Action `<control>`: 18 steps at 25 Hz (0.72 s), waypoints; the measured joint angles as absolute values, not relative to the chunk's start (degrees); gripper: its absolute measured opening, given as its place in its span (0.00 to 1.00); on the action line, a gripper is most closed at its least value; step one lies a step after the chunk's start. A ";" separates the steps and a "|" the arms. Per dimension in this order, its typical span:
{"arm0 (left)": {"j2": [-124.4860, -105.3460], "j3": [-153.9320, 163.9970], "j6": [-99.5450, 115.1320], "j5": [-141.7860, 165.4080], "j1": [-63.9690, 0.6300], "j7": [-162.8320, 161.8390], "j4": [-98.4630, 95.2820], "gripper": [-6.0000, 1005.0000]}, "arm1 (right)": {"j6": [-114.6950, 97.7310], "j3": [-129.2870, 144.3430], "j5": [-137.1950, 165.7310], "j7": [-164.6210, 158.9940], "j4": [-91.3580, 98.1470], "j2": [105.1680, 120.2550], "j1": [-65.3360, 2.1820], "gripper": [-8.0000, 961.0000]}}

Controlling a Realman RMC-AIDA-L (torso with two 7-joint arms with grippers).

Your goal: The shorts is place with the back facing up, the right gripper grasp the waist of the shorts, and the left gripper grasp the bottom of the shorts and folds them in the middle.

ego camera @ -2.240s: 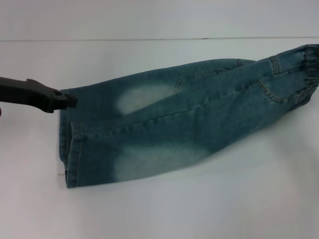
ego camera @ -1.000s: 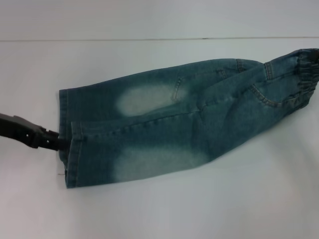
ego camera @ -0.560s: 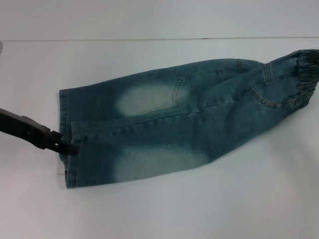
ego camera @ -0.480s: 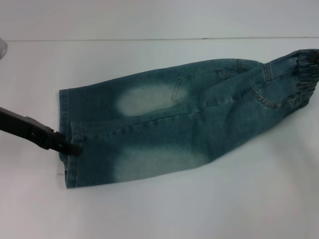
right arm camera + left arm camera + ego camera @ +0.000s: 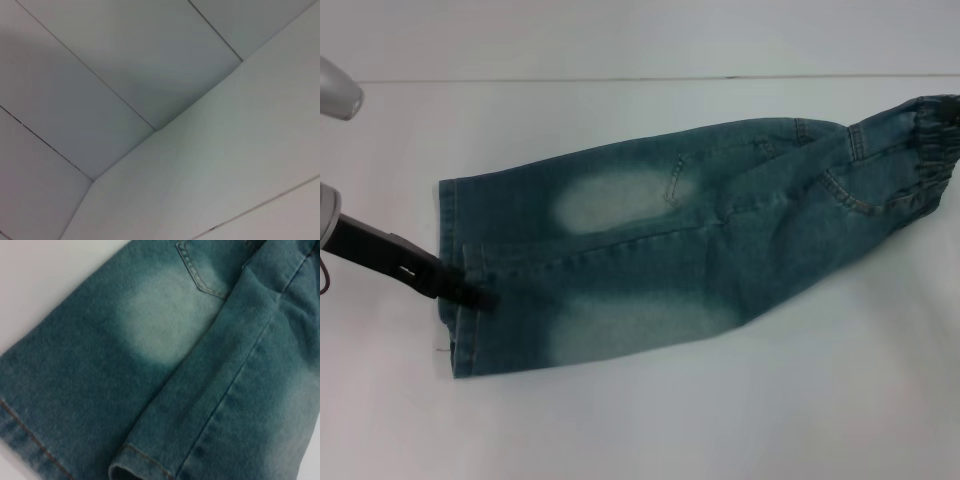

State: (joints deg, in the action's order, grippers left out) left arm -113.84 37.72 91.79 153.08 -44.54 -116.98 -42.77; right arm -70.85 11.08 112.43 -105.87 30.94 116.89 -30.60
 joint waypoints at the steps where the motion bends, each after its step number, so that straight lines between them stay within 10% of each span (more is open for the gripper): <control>1: -113.85 37.83 91.73 153.09 -44.61 -117.06 -42.75 0.79 | -70.84 11.08 112.42 -105.84 30.94 116.89 -30.63 0.07; 18: -113.58 40.65 86.96 154.48 -45.94 -119.74 -40.89 0.79 | -71.51 10.83 111.58 -105.21 30.90 117.15 -30.16 0.07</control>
